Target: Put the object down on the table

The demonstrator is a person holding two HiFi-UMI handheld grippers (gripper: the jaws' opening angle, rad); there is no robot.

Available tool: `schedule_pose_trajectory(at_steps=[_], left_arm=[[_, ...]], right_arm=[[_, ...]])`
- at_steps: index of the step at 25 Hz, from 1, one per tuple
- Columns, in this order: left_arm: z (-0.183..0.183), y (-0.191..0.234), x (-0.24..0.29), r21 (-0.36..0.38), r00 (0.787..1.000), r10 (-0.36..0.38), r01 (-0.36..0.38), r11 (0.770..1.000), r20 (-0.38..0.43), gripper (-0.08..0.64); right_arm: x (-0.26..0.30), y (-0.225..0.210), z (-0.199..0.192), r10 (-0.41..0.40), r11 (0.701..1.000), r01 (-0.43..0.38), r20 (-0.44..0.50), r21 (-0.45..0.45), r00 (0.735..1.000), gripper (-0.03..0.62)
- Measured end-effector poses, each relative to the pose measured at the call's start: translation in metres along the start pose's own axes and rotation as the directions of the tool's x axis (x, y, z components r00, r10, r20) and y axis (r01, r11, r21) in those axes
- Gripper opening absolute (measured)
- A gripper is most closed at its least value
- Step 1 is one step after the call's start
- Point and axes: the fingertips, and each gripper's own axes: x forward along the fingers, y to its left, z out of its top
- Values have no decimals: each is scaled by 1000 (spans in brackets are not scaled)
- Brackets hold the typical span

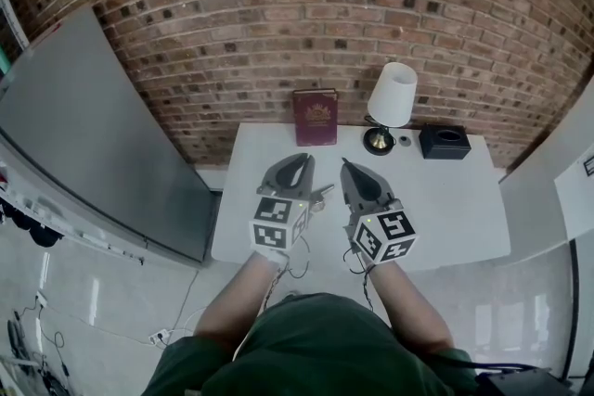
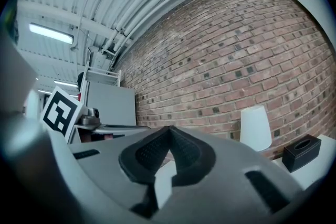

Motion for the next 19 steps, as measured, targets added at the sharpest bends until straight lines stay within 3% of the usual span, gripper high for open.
schedule_pose_trajectory(at_steps=[19], left_arm=[[-29, 23, 12, -46, 999, -1, -1, 999, -40, 29]], right_arm=[[18, -5, -21, -15, 1000, 15, -50, 6, 999, 2]])
